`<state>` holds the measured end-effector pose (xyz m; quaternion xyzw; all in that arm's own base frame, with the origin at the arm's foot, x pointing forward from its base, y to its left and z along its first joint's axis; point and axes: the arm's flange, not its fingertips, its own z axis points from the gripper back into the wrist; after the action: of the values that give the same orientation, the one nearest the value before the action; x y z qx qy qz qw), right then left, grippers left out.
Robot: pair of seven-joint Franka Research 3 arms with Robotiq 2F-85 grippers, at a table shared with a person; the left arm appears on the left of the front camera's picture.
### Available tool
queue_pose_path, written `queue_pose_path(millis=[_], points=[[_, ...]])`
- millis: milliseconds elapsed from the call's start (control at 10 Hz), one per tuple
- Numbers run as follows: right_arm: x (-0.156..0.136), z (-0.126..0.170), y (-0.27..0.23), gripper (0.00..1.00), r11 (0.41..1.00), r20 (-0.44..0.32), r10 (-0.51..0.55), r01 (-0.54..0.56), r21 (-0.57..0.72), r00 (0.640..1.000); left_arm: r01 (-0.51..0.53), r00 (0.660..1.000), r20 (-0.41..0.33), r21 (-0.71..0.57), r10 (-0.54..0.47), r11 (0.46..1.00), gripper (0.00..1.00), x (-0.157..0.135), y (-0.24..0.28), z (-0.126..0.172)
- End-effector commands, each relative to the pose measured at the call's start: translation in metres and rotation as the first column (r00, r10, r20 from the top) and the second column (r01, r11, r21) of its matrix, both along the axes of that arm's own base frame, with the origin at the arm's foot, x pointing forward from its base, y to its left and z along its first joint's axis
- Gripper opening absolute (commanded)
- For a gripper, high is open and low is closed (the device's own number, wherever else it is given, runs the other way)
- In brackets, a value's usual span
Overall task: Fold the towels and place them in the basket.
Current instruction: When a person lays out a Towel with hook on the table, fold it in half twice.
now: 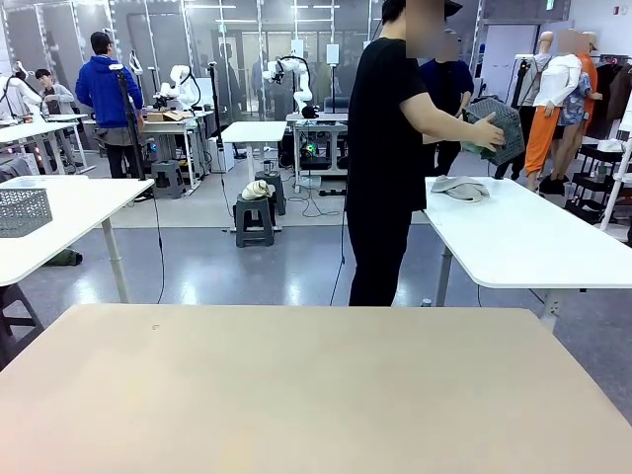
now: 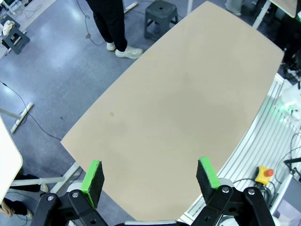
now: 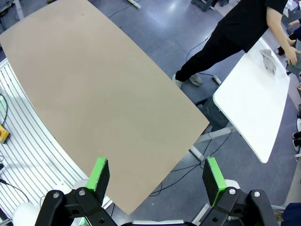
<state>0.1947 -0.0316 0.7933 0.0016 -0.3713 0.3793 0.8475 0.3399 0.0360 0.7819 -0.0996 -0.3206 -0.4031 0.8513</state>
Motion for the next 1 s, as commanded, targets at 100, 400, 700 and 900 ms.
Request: queue_pose_path(millis=[100,400,700,900], points=[[0.0,-0.0001,-0.0003,1.0,1.0,-0.001,-0.004,0.004,0.001,1.0,0.001,1.0,0.003,0.001,-0.001,1.0,1.0,-0.0011,0.0002,0.0007],[0.0,-0.0001,-0.0003,1.0,1.0,-0.001,-0.004,0.004,0.001,1.0,0.001,1.0,0.003,0.001,-0.001,1.0,1.0,-0.0011,0.0002,0.0007],[0.0,-0.0001,-0.0003,1.0,1.0,-0.001,-0.004,0.004,0.001,1.0,0.001,1.0,0.003,0.001,-0.001,1.0,1.0,-0.0011,0.0002,0.0007],[0.0004,-0.0006,-0.0002,1.0,1.0,0.001,0.014,-0.014,0.006,1.0,0.0,1.0,0.0,0.0,0.0,1.0,1.0,0.0,0.0,0.0]])
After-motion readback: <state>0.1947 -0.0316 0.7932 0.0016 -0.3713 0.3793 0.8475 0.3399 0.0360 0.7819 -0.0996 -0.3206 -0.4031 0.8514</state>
